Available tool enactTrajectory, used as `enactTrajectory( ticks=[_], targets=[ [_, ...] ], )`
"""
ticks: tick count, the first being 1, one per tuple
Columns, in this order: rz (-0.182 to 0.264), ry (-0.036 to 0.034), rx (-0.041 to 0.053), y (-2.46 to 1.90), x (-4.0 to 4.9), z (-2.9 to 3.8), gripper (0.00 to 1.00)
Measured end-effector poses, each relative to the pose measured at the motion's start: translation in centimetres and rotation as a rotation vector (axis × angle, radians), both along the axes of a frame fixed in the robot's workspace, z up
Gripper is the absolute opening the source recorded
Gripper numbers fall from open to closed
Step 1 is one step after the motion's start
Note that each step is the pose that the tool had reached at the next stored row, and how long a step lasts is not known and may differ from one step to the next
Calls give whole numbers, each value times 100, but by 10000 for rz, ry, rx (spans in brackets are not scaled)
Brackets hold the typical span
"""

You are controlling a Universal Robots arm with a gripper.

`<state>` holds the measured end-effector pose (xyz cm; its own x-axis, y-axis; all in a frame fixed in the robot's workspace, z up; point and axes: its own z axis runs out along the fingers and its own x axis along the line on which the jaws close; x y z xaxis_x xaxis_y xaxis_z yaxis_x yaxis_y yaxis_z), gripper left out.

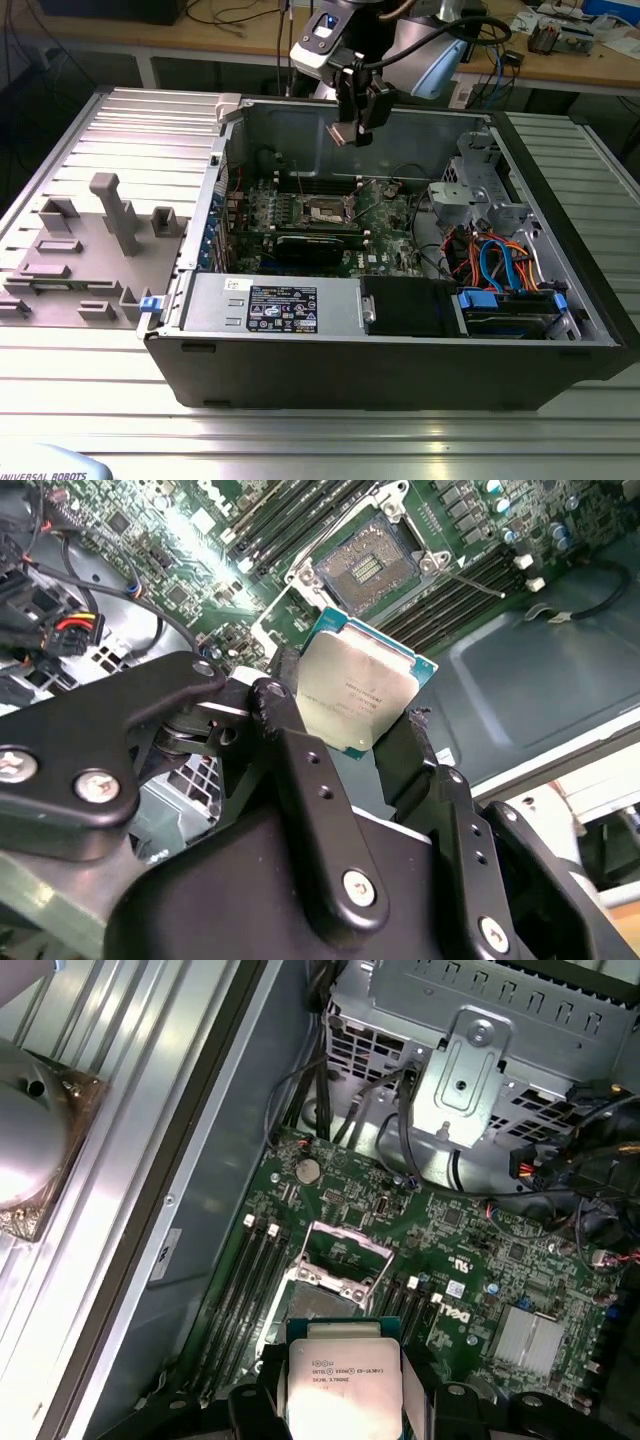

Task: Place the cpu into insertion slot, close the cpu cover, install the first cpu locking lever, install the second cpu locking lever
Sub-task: 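Place the cpu into insertion slot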

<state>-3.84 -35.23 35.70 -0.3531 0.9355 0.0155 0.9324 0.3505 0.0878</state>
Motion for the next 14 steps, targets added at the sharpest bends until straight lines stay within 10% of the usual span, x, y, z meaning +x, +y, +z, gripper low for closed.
enactTrajectory(
  ticks=[14],
  targets=[
    [-298,-1,-32,20,30,-101,54]
  ],
)
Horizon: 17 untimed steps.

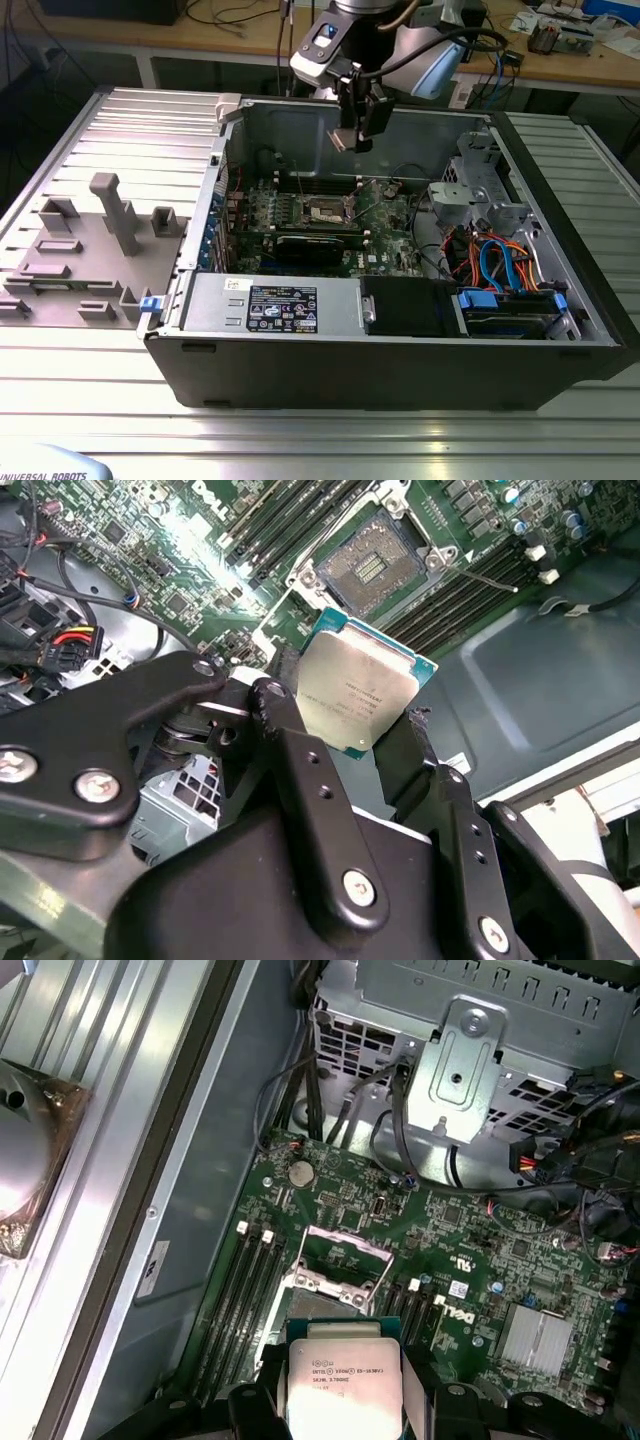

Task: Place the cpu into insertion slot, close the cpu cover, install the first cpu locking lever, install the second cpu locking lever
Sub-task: 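Place the cpu into insertion slot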

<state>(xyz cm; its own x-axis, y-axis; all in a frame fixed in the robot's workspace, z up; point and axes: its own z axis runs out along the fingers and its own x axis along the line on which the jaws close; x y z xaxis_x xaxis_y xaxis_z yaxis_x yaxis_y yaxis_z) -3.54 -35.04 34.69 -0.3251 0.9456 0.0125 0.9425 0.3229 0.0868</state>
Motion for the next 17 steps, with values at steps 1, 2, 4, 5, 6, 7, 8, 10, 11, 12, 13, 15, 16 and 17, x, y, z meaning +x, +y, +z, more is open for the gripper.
enactTrajectory(
  ticks=[1,2,4,5,6,7,8,10,11,12,13,15,16,17],
  targets=[
    [-7,3,-7,0,6,-2,54],
    [-17,5,-21,0,11,-6,54],
    [-24,45,-59,0,23,-20,54],
    [-24,67,-86,0,26,-24,54],
    [-24,115,-149,1,29,-32,54],
    [-25,126,-178,2,29,-38,54],
    [-36,129,-216,4,30,-43,54],
    [-148,128,-255,5,33,-53,54],
    [-275,131,-271,5,33,-59,54],
    [-526,135,-275,5,33,-68,54],
    [-832,140,-274,5,33,-79,54],
    [-1119,145,-272,5,34,-89,54],
    [-1282,149,-270,5,33,-95,54],
    [-1417,152,-269,5,33,-101,54]
  ],
)
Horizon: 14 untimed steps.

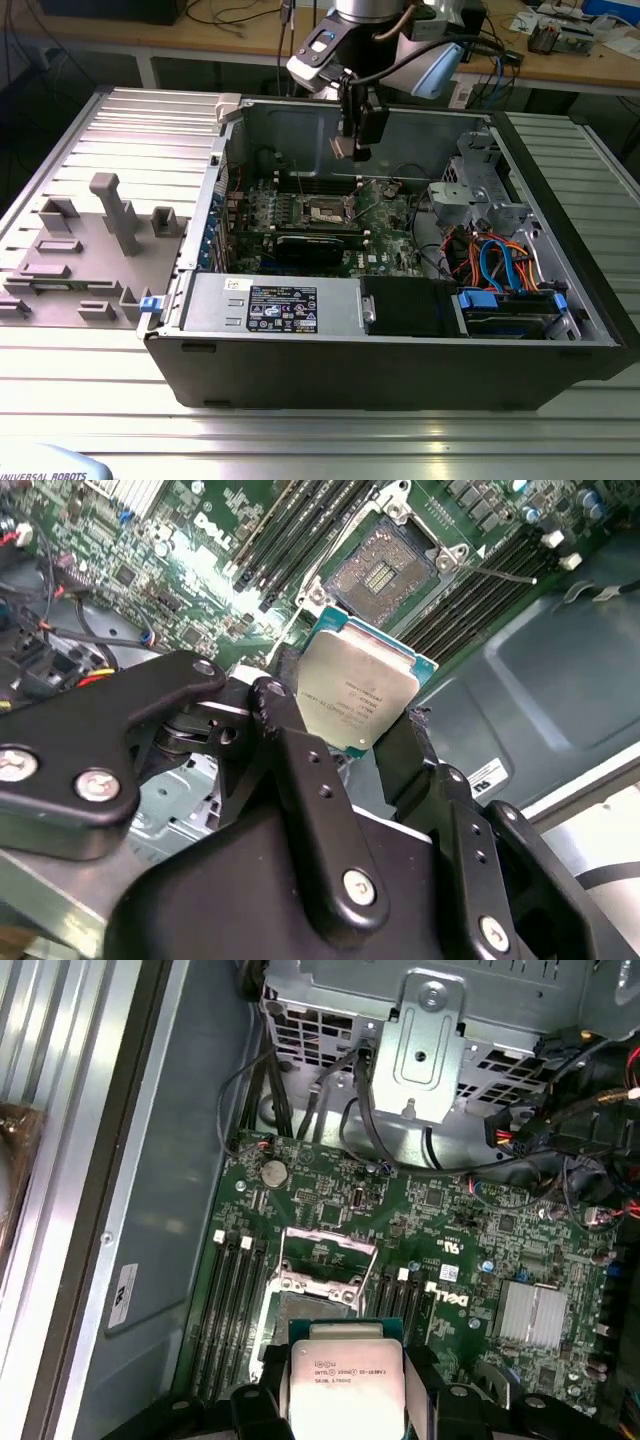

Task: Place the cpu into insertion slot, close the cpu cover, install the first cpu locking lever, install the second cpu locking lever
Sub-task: 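Place the cpu into insertion slot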

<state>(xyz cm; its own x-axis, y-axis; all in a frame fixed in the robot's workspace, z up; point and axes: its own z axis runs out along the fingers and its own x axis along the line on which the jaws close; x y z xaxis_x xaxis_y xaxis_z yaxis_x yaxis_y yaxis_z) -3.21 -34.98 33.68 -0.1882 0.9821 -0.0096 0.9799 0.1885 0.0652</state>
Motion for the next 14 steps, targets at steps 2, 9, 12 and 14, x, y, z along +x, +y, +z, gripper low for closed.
enactTrajectory(
  ticks=[2,9,12,14],
  targets=[
    [-218,3,-1,1,0,-10,54],
    [-1067,36,0,16,0,-76,54],
    [-1362,35,1,41,0,-120,54],
    [-1482,35,1,52,0,-140,54]
  ],
)
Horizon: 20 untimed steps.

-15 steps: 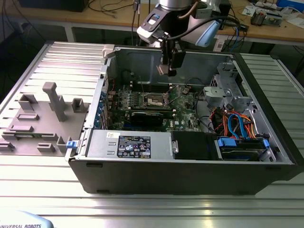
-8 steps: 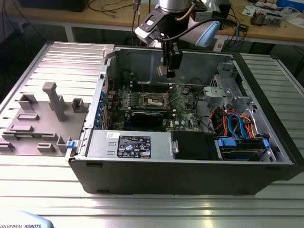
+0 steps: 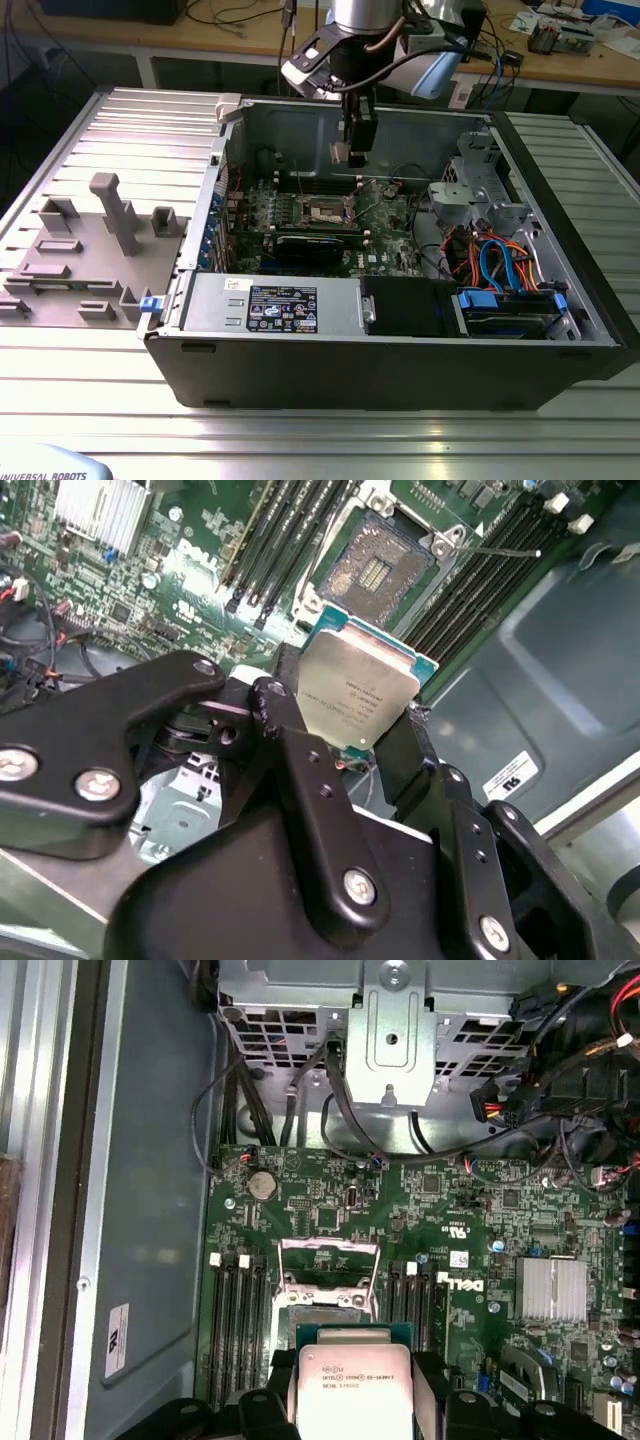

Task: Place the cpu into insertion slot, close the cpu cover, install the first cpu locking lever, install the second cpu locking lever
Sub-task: 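Place the cpu into insertion slot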

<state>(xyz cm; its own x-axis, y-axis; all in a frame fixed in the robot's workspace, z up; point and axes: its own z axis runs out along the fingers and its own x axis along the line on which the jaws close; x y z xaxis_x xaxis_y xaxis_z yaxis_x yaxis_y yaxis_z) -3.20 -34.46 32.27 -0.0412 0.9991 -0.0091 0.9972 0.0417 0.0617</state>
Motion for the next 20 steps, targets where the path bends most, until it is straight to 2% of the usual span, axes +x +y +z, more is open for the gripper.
enactTrajectory(
  ticks=[6,20],
  targets=[
    [-237,1,-1,18,0,-94,54],
    [-239,0,-20,19,-1,-102,54]
  ],
)
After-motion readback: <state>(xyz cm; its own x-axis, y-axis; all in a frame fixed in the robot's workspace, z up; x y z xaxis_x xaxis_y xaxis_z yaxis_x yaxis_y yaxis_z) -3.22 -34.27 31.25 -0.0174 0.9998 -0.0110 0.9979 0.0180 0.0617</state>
